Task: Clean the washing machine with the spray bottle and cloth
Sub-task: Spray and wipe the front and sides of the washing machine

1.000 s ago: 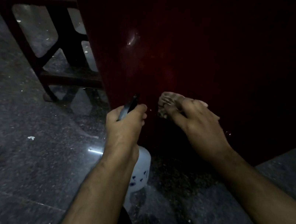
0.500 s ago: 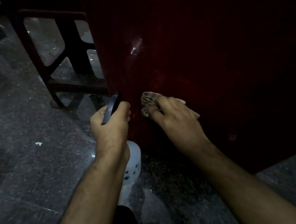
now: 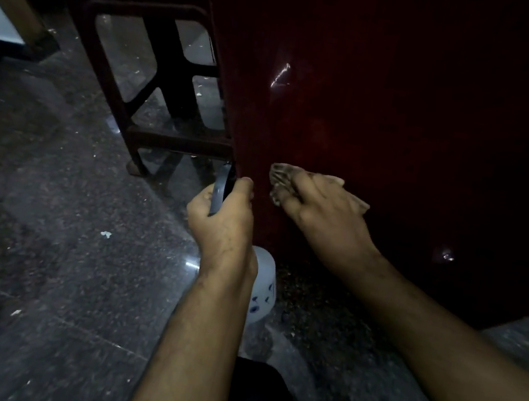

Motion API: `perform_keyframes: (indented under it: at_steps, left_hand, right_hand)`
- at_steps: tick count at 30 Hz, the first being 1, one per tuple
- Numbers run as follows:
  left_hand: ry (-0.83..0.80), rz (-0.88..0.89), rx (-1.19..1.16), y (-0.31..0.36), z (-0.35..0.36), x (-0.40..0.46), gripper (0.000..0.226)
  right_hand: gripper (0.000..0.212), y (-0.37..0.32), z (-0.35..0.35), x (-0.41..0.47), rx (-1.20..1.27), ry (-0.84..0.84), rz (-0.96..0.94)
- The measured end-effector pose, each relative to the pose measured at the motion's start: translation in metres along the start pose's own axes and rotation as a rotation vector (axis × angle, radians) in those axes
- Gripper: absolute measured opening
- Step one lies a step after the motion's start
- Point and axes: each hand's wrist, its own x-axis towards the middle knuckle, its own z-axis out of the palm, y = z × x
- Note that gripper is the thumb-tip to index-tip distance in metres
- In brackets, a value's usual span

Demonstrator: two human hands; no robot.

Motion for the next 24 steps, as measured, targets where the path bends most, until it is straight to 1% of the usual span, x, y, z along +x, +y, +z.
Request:
perform_keyframes:
  at_steps: [2, 4, 6, 8, 11, 13, 15, 17, 20, 22, 24]
  left_hand:
    - [0.016, -0.01, -0.007, 0.002, -0.002, -0.004, 0.031]
    - [0.032, -0.018, 0.0, 0.005, -0.004, -0.006, 0.027]
    - [0.033, -0.038, 0.02, 0.005, -0.01, -0.007, 0.023]
    - [0.03, -0.055, 0.017, 0.007, -0.016, -0.01, 0.025]
    - [0.041, -0.055, 0.011, 0.008, -0.016, -0.02, 0.034]
    - [0.031, -0.042, -0.003, 0.011, -0.015, -0.024, 0.035]
    - [-0.011, -0.058, -0.008, 0.015, -0.015, -0.024, 0.027]
    - [-0.045, -0.09, 0.009, 0.017, -0.016, -0.023, 0.022]
    - [-0.045, -0.086, 0.027, 0.017, -0.016, -0.022, 0.032]
    - [-0.026, -0.062, 0.038, 0.016, -0.013, -0.021, 0.03]
    - [0.005, -0.057, 0.024, 0.013, -0.011, -0.024, 0.026]
  right_hand:
    - [0.046, -0.009, 0.022, 0.002, -0.039, -0.054, -0.073]
    - [0.045, -0.013, 0.035, -0.006, -0.106, -0.155, -0.121]
    - [0.039, -0.012, 0.035, -0.015, -0.142, -0.183, -0.141]
    - [0.034, -0.008, 0.028, -0.016, -0.138, -0.105, -0.093]
    - [0.028, -0.01, 0.018, 0.003, -0.151, 0.067, -0.011]
    - [0.031, -0.022, 0.02, 0.023, -0.138, 0.106, -0.032]
    - [0.03, -0.03, 0.03, 0.035, -0.136, 0.071, -0.134]
    - [0.029, -0.03, 0.041, 0.03, -0.144, -0.036, -0.236]
    - [0.034, -0.015, 0.051, -0.004, -0.161, -0.186, -0.295]
    - [0.039, -0.001, 0.052, -0.021, -0.198, -0.204, -0.317]
    - [0.044, 0.01, 0.052, -0.028, -0.243, -0.17, -0.309]
